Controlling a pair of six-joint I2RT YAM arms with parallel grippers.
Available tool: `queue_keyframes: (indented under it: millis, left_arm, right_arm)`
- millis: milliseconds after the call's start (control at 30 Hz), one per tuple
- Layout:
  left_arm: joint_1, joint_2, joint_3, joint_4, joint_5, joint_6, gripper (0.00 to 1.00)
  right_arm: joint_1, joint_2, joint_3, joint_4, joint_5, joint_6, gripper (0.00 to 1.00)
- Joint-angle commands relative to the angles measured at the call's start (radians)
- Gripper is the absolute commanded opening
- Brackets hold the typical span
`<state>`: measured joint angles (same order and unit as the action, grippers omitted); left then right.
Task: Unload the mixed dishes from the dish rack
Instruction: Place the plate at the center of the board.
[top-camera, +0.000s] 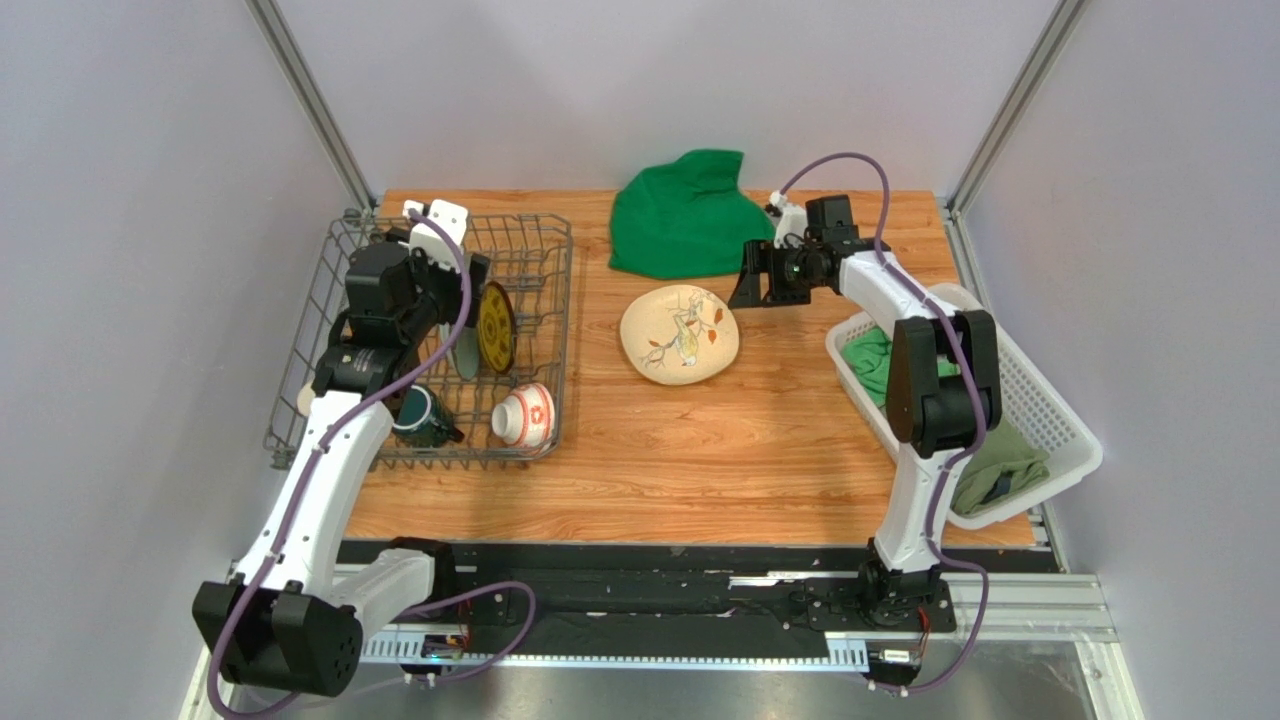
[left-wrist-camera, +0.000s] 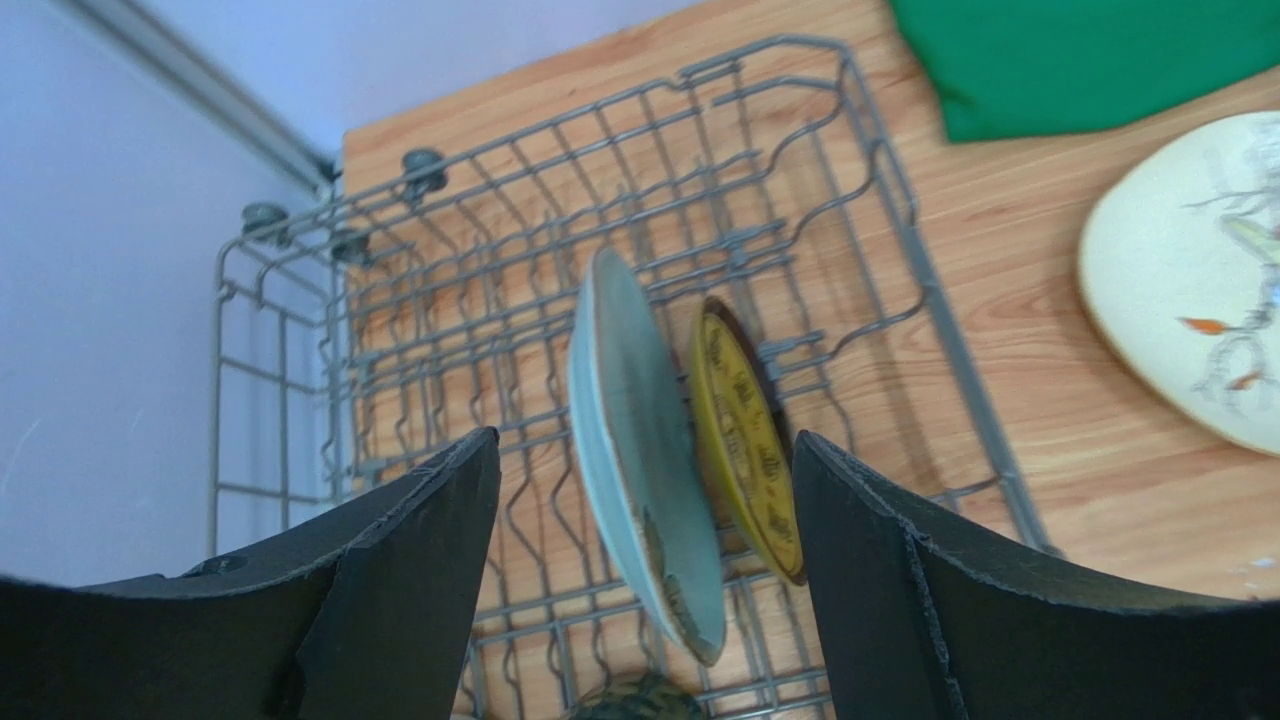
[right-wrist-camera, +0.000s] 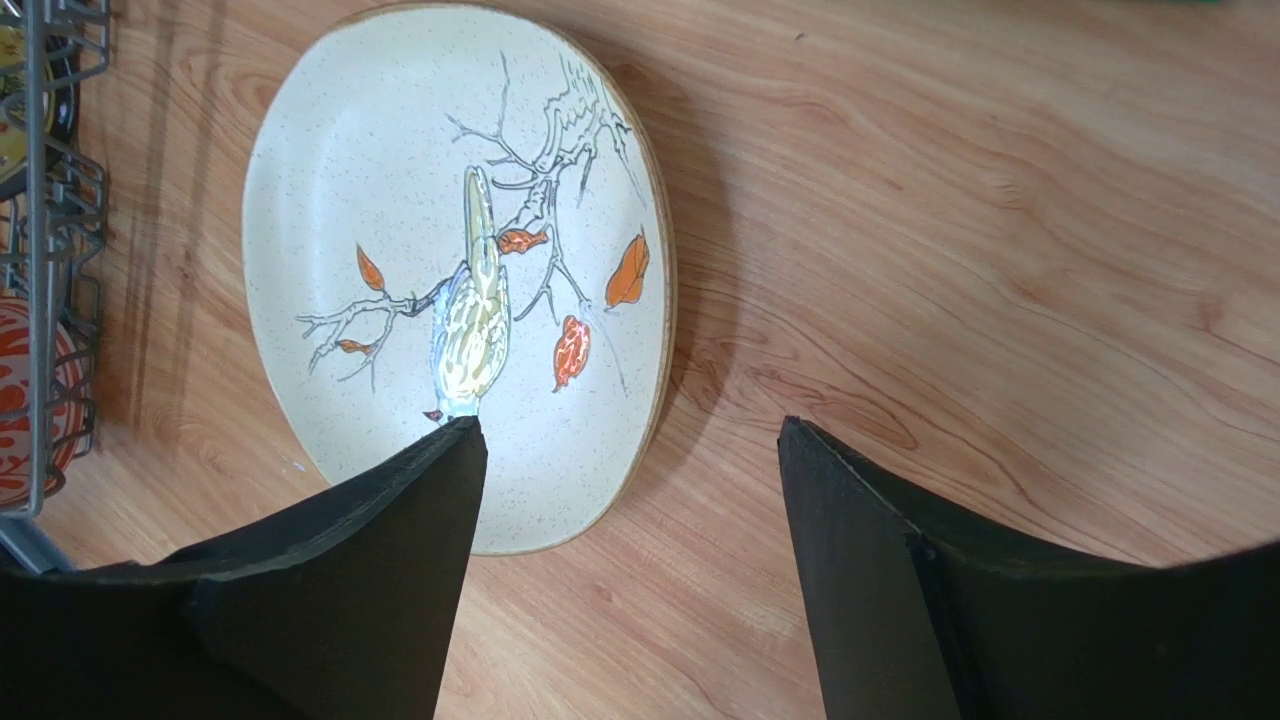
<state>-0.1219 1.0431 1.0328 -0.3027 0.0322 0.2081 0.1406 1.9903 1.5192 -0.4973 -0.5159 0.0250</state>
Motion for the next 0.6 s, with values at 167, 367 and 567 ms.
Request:
queue_keyframes:
  millis: [167,367,567]
  left_arm:
    - [0.005,0.107,0.004,0.063,-0.210,0.039,0.79]
    - [0.005,0.173,0.003,0.086,-0.248,0.040,0.79]
    - [0.005,0.241,-0.002,0.117,-0.262,0.036,0.79]
  right_arm:
    - [-0.004,-0.183,-0.031,0.011,0.062,-0.054,0.76]
    - [-0.004,-0.245,-0.089,0.011,0.045,-0.060,0.76]
    - [-0.004,-0.289,-0.129,0.017,0.050,-0.079,0.76]
